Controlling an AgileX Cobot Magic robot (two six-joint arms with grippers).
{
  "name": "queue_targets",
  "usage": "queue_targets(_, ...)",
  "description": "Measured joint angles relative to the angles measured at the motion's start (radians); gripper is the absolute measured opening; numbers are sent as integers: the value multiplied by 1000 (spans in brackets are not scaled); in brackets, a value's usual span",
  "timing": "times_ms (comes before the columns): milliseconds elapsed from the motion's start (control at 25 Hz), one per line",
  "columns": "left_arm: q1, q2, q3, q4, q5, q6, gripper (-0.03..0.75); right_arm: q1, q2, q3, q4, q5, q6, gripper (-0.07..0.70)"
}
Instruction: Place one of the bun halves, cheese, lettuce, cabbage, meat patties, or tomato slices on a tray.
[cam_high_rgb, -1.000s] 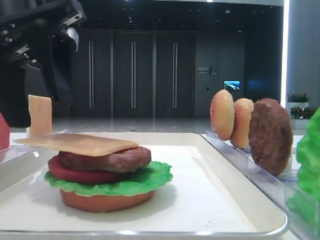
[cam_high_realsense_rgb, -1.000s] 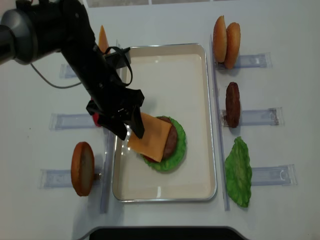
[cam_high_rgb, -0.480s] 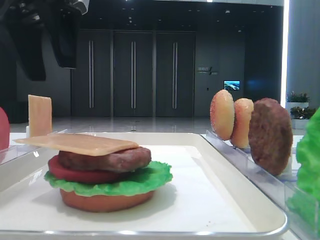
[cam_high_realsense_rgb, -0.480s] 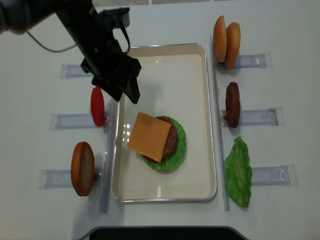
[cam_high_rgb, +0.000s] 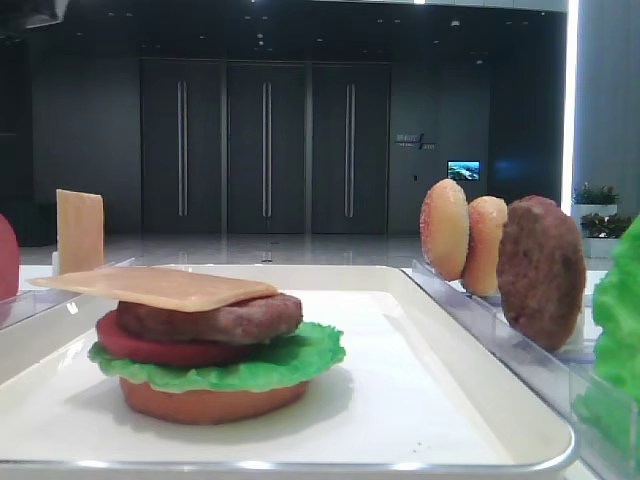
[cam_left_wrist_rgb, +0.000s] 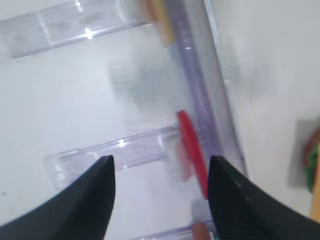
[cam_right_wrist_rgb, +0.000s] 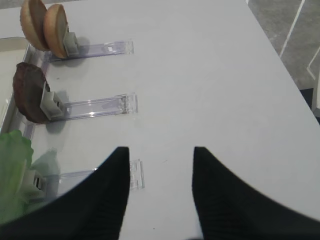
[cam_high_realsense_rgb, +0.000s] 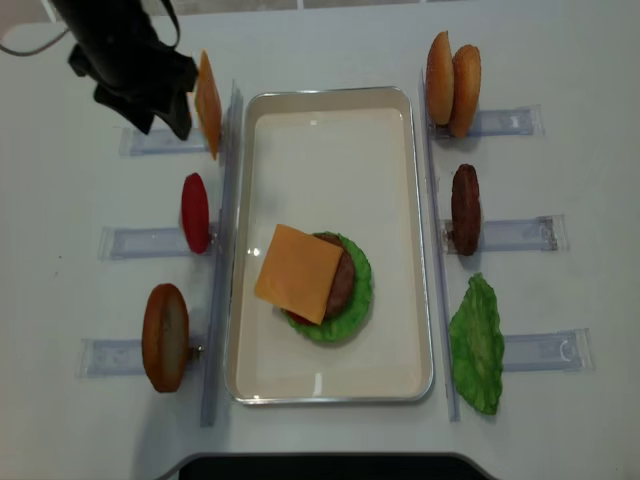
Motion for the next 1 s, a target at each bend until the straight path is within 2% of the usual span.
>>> queue_targets(280,149,-77,0,85,2,0,450,0,0,0,0,0,0,290)
queue_targets(520,161,-198,19,101,6,-4,438,0,0,0,0,0,0,290)
queue_targets(640,161,-312,87,98,7,-6,412,0,0,0,0,0,0,290)
queue_targets(1000,161,-718,418,98,22,-8,398,0,0,0,0,0,0,290)
